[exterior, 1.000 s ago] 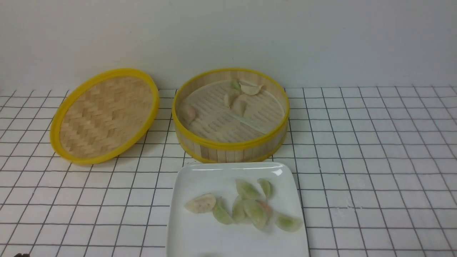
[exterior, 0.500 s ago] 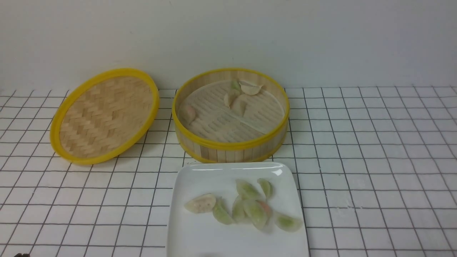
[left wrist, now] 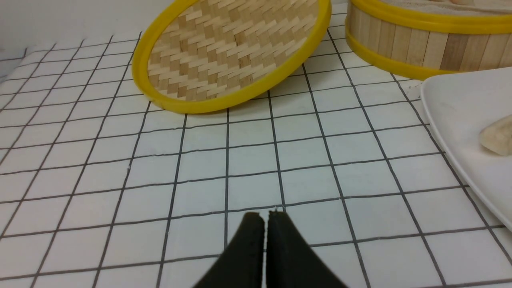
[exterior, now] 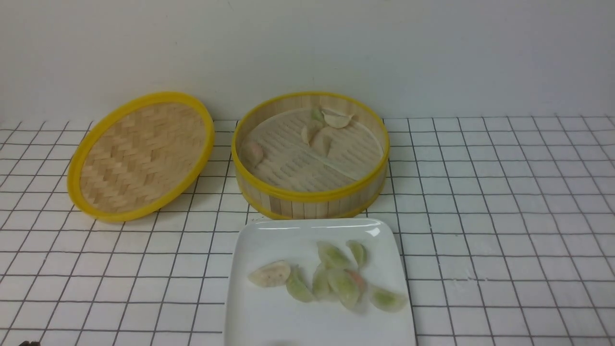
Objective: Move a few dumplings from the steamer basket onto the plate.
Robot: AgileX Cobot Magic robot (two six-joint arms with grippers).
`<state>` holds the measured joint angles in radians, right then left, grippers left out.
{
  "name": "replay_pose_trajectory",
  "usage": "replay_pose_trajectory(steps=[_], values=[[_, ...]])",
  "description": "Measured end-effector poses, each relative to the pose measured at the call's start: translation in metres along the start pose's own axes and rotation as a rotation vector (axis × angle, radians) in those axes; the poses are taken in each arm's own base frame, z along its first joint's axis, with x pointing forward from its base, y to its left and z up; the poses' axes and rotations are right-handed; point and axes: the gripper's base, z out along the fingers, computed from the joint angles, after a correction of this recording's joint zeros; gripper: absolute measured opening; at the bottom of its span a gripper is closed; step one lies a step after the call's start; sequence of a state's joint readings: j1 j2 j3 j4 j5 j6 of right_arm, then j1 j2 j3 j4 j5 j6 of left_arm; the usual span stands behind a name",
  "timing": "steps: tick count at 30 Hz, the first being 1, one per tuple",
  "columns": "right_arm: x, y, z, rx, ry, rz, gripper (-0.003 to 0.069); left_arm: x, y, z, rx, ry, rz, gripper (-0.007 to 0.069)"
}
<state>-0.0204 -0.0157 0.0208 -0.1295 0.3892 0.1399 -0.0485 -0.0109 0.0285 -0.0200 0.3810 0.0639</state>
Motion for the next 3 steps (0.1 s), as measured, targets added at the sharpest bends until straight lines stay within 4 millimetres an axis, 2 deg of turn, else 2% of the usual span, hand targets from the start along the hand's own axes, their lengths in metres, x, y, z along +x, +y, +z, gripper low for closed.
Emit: replay_pose_trajectory(steps=[3], values=[[0.0,0.0,0.0,0.0,0.0,0.0,-0.001,0.0,0.0,0.0,0.0,0.0,0.0,-0.0006]])
